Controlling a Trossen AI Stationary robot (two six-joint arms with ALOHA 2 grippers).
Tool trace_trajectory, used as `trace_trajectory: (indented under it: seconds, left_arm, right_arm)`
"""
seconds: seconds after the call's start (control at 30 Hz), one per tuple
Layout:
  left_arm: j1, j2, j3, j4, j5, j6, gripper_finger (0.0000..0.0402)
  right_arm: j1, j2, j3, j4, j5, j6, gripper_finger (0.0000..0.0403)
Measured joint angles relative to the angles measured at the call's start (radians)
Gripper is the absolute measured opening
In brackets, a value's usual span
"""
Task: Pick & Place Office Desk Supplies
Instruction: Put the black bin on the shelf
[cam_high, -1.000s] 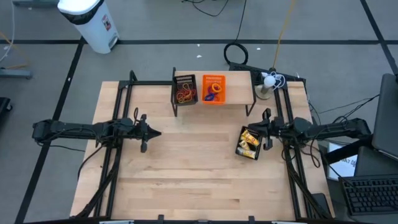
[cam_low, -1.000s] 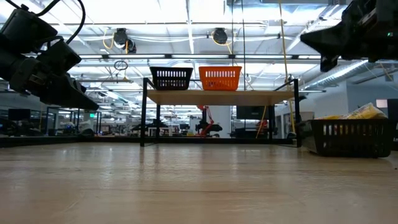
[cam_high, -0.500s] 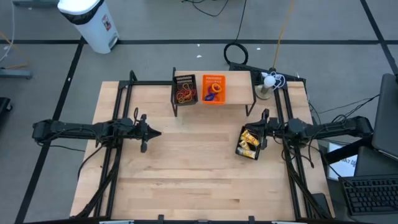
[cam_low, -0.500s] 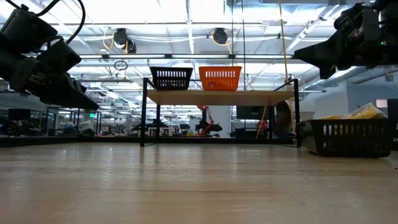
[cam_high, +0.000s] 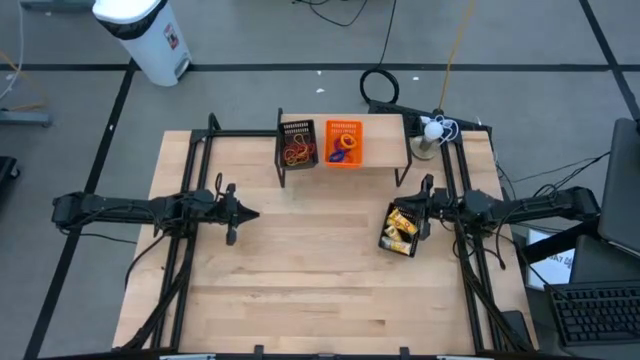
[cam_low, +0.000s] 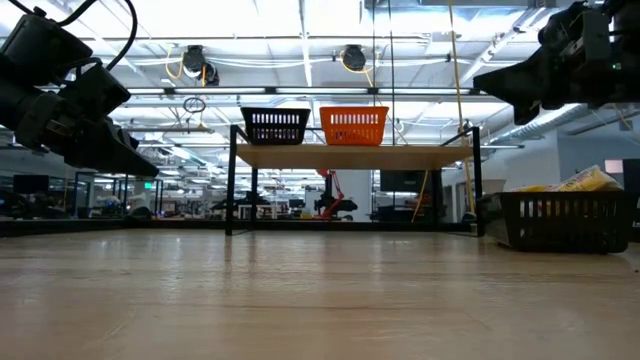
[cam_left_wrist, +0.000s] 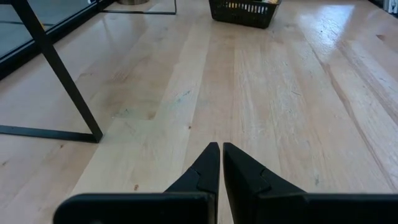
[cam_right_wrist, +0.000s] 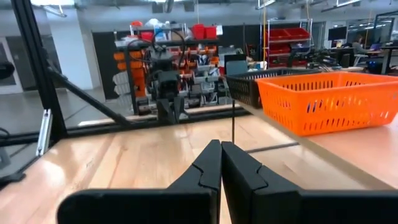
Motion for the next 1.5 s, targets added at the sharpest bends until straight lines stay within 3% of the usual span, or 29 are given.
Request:
trace_trajectory:
  seconds: [0.1,0.2,0.5,0.6,0.77,0.87,1.03,1.27,1.5]
  left_arm:
    - [0.000,0.000,0.000,0.000,0.000,0.001,0.0024]
    - [0.000,0.000,0.000,0.002,-0.006,0.002,0.0024]
    - [0.000,0.000,0.000,0.001,-0.007,-0.006,0.0024]
    - [0.000,0.000,0.000,0.001,-0.007,-0.006,0.0024]
    - [0.000,0.000,0.000,0.001,-0.007,-0.008,0.0024]
    - [0.000,0.000,0.000,0.000,-0.006,-0.017,0.0024]
    - [0.000,0.000,0.000,0.000,-0.006,-0.022,0.0024]
    - [0.000,0.000,0.000,0.000,-0.005,-0.022,0.0024]
    - [0.000,0.000,0.000,-0.001,-0.002,-0.020,0.0024]
  right_arm:
    - [0.001,0.016,0.031,0.071,-0.001,0.026,0.0000]
    - [0.038,0.078,0.158,-0.064,-0.020,-0.011,0.0000]
    - [0.268,0.508,0.766,-0.692,0.224,-0.061,0.0000]
    - [0.341,0.666,0.958,-0.918,0.281,0.036,0.0000]
    - [0.413,0.896,1.174,-1.257,0.276,0.251,0.0001]
    - [0.429,0.998,1.224,-1.349,0.167,0.376,0.0016]
    - [0.431,1.129,1.232,-1.371,0.028,0.468,0.0079]
    - [0.435,1.242,1.232,-1.530,0.021,0.602,0.0144]
    - [0.435,1.292,1.232,-1.539,0.012,0.608,0.0154]
